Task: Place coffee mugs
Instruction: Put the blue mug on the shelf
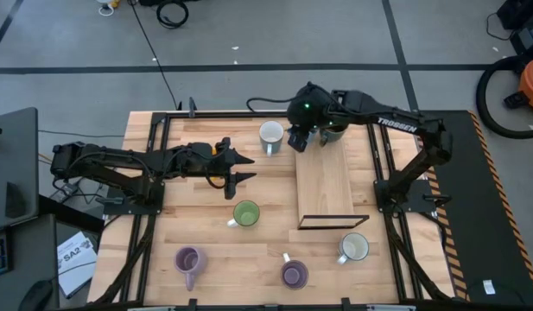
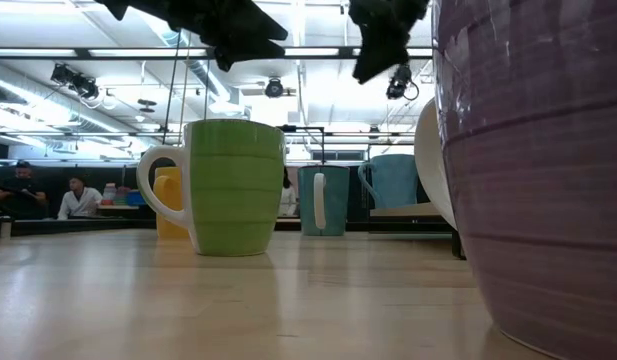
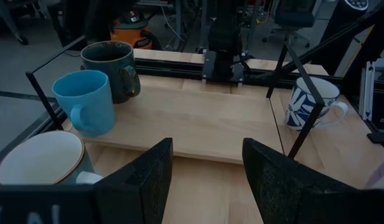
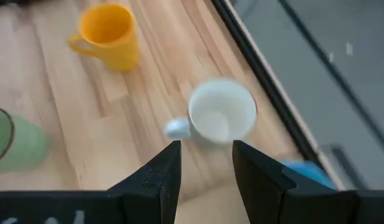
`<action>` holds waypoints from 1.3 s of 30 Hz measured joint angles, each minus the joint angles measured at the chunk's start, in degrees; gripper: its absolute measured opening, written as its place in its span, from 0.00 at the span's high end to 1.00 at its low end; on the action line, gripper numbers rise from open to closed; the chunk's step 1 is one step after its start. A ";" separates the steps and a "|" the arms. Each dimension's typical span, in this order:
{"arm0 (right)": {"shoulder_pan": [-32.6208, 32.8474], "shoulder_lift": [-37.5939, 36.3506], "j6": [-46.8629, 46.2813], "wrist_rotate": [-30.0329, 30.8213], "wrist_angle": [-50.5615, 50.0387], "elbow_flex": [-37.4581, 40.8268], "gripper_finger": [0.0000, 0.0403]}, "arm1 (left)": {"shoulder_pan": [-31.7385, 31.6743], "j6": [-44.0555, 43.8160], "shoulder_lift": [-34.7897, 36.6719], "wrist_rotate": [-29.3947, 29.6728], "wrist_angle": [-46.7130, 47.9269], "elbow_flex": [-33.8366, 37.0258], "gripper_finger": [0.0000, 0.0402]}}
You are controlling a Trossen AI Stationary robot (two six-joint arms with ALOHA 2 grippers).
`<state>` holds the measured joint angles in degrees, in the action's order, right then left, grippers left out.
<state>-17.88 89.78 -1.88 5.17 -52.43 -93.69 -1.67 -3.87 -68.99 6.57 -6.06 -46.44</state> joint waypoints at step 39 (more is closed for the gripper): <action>-0.86 16.76 38.32 -6.07 9.72 0.17 0.63 | 0.02 -0.03 0.00 0.00 2.03 0.00 0.50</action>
<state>-18.73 106.54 36.44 -0.91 -42.71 -93.51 -1.65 -3.91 -68.99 6.57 -4.03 -46.44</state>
